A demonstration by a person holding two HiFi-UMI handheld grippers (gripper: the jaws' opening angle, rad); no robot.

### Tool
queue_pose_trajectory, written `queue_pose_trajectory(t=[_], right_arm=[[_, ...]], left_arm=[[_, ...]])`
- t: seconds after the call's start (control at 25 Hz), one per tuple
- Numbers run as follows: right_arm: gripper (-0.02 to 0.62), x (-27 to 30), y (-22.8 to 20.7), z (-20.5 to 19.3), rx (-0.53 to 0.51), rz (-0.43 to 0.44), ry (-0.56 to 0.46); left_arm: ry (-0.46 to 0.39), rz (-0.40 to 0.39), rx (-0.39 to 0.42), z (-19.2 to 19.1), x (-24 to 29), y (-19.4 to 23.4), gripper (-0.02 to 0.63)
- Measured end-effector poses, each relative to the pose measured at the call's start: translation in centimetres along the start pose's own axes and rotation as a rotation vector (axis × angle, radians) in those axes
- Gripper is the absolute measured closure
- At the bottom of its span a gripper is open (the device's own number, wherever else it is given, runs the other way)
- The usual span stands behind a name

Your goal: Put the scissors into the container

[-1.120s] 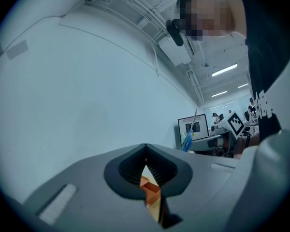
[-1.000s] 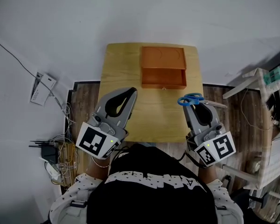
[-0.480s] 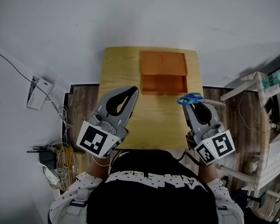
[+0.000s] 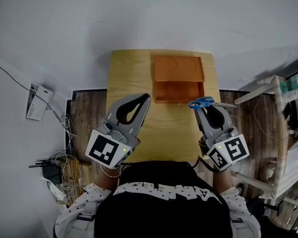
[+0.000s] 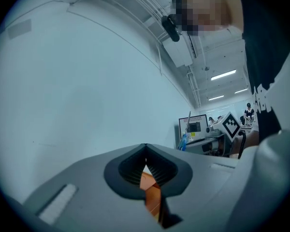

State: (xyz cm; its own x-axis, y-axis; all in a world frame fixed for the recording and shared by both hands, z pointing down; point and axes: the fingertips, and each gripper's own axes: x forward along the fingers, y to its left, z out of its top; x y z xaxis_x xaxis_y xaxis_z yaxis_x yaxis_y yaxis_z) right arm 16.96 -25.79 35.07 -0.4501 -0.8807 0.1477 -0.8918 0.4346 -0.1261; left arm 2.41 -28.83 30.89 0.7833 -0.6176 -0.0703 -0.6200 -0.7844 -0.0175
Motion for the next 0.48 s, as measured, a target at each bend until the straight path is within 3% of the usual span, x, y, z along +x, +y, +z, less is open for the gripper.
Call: queue_pose_trajectory(t=[0.48], right_arm=[[0.502, 2.8, -1.1, -1.5, -0.076, -0.023, 0.099]], left_arm=[[-0.006, 0.035, -0.042, -1.3, -0.9, 2.5, 0.606]])
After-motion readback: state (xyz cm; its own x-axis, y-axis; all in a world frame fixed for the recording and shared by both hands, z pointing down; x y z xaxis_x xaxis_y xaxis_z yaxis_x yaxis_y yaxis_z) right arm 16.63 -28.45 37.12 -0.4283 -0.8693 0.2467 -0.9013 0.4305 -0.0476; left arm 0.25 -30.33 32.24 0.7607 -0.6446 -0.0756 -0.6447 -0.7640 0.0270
